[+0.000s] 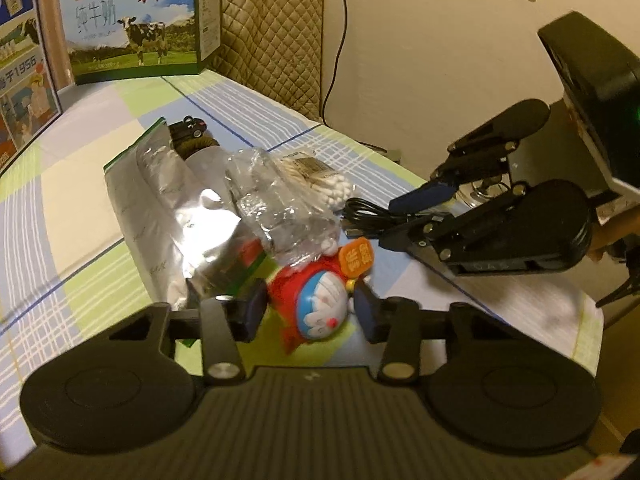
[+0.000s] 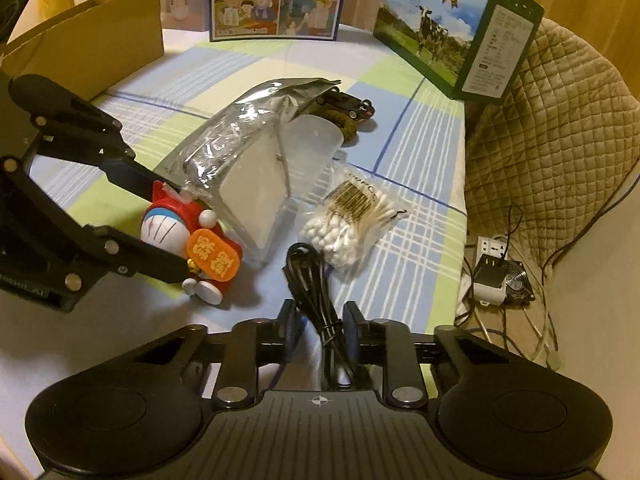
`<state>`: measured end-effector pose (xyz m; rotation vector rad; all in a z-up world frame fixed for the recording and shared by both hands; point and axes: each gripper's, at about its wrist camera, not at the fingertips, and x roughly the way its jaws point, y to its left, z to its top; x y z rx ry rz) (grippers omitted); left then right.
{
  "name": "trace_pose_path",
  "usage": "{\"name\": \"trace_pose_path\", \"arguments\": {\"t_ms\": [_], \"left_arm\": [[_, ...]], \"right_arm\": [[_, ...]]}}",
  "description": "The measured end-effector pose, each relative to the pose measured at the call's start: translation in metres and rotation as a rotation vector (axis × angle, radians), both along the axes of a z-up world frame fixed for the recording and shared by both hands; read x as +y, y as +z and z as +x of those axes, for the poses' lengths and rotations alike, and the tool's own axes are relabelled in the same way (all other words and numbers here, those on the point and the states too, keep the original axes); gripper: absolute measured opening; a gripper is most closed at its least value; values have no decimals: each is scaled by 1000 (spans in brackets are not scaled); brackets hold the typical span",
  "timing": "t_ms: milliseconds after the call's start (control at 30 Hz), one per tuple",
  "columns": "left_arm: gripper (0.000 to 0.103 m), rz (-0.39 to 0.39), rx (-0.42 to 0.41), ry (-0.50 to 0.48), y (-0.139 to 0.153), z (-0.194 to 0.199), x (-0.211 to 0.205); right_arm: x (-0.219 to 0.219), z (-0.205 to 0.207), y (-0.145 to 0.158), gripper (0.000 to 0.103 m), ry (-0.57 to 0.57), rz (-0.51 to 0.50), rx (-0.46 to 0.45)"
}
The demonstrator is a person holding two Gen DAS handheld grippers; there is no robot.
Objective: Organize objects
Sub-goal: 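Grasp the Doraemon toy with the left tool while the right tool grasps the black cable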
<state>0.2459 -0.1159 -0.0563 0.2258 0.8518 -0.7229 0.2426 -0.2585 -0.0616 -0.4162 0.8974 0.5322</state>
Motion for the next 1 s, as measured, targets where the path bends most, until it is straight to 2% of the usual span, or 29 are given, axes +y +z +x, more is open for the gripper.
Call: {"name": "trace_pose_path", "arguments": {"t_ms": [67,233,400,633,1000], "left_arm": [[38,10,4,3,1,-4,4],[38,41,22,43,4,-24,24],[39,24,10,94,2,-41,45],[39,45,8,92,-3,-39,41],[38,12,67,147,-4,-45,51]], "right_arm": [[1,-2,0,11,-2,2,2],[4,-14,2,11,-14,22,22],[8,-26,6,11,-26,65,36],[13,-35,6,11,-49,87,57],[9,-42,13,11,-103,132,74]]}}
